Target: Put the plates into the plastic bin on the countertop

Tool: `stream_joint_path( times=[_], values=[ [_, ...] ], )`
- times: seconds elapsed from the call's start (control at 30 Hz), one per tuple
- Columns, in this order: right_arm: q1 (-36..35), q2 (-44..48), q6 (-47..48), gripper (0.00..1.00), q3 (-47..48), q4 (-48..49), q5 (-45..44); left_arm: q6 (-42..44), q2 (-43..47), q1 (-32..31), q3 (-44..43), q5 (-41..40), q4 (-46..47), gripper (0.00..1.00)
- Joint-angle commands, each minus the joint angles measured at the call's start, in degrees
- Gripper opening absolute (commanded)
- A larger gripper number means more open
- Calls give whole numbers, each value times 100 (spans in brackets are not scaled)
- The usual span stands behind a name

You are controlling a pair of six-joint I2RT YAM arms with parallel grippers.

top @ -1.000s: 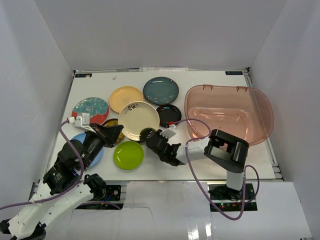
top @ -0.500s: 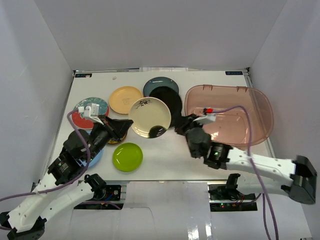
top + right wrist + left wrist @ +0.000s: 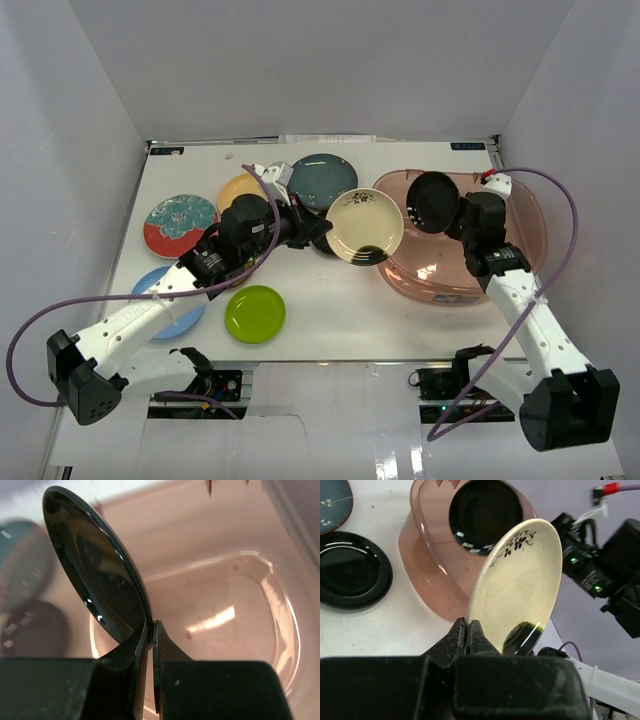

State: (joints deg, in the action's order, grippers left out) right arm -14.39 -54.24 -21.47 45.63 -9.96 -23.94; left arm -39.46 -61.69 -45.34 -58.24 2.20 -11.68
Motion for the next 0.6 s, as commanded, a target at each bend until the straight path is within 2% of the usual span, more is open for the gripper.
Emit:
stream_joint_path(
  times=[0.0, 0.17, 0.2, 0.33, 0.47, 0.57],
  values=[
    [602, -367, 539, 8, 394, -366, 1637, 9, -255, -10, -547, 237, 421, 0],
    [1008, -1492, 978, 8, 1026, -1271, 2359, 184, -914, -53, -1127, 281, 404, 0],
    [1096, -1702, 1013, 10, 1018, -1298, 2699, 237, -1167, -62, -1355, 273, 317, 0],
    [1184, -1949, 996, 18, 852, -1246, 2895, 404, -1756, -98, -1909, 220, 79, 0],
    [1246, -1985, 978, 49, 790, -1228, 2808, 466, -2224, -133, -2244, 194, -45, 0],
    [1368, -1793, 891, 58, 781, -1237, 2755, 396, -2487, -159, -2350, 193, -62, 0]
  ],
)
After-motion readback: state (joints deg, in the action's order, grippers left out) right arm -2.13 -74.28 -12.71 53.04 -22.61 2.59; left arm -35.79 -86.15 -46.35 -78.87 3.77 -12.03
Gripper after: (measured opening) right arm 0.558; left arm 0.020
